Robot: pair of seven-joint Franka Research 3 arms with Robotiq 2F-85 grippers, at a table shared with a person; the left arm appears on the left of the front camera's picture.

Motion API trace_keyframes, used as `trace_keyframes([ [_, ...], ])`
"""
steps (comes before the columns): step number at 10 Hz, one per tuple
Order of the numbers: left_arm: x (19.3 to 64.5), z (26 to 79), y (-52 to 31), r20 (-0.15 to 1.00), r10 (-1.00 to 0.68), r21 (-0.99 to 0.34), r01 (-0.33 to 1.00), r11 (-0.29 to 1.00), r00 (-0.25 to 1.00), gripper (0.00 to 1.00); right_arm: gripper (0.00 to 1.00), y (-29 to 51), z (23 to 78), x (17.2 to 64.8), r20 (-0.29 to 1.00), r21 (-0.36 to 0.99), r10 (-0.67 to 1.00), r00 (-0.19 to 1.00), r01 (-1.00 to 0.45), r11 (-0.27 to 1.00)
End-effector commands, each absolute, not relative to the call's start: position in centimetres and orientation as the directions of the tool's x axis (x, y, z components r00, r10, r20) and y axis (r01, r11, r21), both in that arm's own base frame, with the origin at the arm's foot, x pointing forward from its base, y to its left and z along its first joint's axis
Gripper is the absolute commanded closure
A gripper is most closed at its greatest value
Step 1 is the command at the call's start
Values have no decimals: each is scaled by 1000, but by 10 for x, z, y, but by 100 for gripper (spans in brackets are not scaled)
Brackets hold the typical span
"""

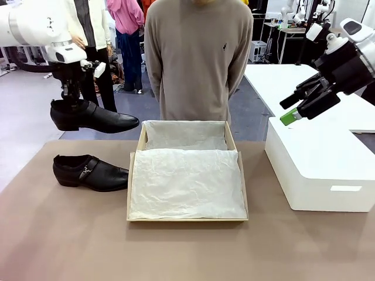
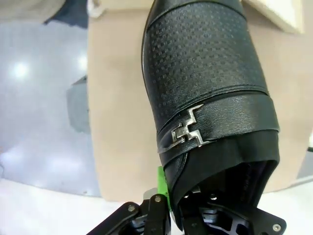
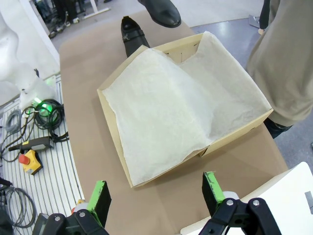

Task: Pack the shoes into the box.
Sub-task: Place one shoe of the Shoes into the Shoes Box.

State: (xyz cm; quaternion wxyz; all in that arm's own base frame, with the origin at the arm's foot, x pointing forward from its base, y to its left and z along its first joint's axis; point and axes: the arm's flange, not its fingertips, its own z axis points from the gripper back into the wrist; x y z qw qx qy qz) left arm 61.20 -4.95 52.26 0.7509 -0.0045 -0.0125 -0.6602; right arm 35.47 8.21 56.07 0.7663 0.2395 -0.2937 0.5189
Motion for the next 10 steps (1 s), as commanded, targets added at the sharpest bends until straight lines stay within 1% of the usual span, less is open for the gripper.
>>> trace_keyframes([
  [1, 597, 529, -63, 84, -989, -62, 991, 118, 123, 100, 0, 83, 560, 357, 723, 55, 639, 262, -944, 325],
  [3, 587, 528, -81, 105, -986, -88, 989, 120, 129, 100, 0, 83, 560, 357, 723, 55, 639, 262, -944, 325],
  [5, 585, 525, -91, 98, -983, -104, 984, 147, 157, 100, 0, 83, 560, 357, 723, 55, 639, 262, -944, 325],
  [6, 591, 526, -88, 93, -990, -93, 991, 97, 106, 100, 0, 83, 560, 357, 723, 55, 639, 262, -944, 325],
  [10, 591, 526, -88, 93, -990, -93, 991, 97, 106, 100, 0, 83, 560, 357, 723, 55, 639, 262, -944, 325],
])
